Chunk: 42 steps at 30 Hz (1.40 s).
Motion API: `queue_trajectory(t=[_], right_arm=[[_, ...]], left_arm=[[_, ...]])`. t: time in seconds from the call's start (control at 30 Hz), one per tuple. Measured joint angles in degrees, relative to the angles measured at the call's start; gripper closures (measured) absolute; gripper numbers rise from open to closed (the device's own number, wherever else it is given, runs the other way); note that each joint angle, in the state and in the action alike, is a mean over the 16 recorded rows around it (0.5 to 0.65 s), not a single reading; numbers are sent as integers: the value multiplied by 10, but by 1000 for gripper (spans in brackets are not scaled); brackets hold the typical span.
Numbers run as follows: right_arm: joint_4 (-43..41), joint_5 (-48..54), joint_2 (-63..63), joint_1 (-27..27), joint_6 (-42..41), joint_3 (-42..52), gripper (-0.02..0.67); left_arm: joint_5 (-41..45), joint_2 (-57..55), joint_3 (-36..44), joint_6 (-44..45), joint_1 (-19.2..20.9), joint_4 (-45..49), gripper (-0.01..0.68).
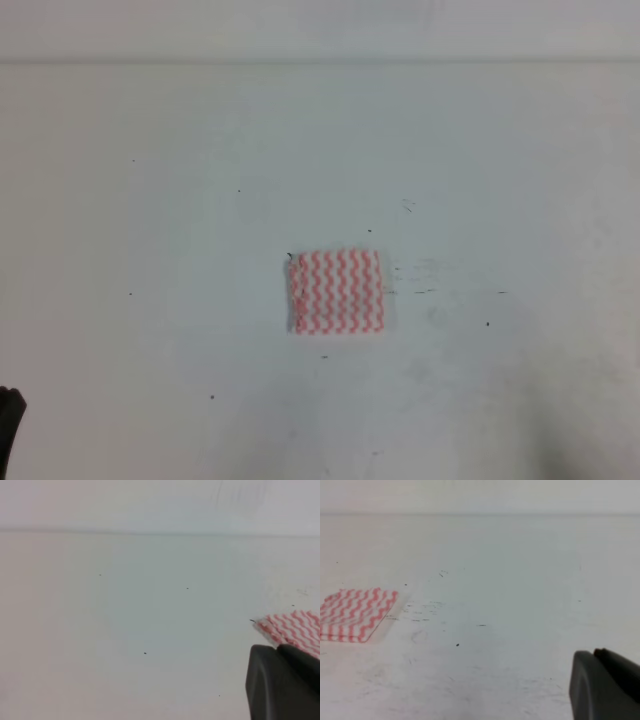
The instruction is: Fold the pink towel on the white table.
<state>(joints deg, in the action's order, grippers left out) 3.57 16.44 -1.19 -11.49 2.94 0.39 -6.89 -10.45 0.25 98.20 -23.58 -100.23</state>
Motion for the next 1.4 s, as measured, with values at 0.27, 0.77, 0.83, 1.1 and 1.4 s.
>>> queue_trajectory(t=[0.27,0.77,0.83,1.1,1.4], right_arm=[[0,-1,-1,0,0,1,667],[2,-1,0,0,0,2,667],[2,-1,0,0,0,1,667],[2,0,1,0,0,0,667],[2,1,1,0,0,-1,667]], left_arm=[[-1,-1,1,0,0,0,678],[-25,8,1,-46,12,48,678],[-19,16,0,-83,24,91,678],[81,68,0,-394,105,421,678],[239,110,1,-789,180,804,678]])
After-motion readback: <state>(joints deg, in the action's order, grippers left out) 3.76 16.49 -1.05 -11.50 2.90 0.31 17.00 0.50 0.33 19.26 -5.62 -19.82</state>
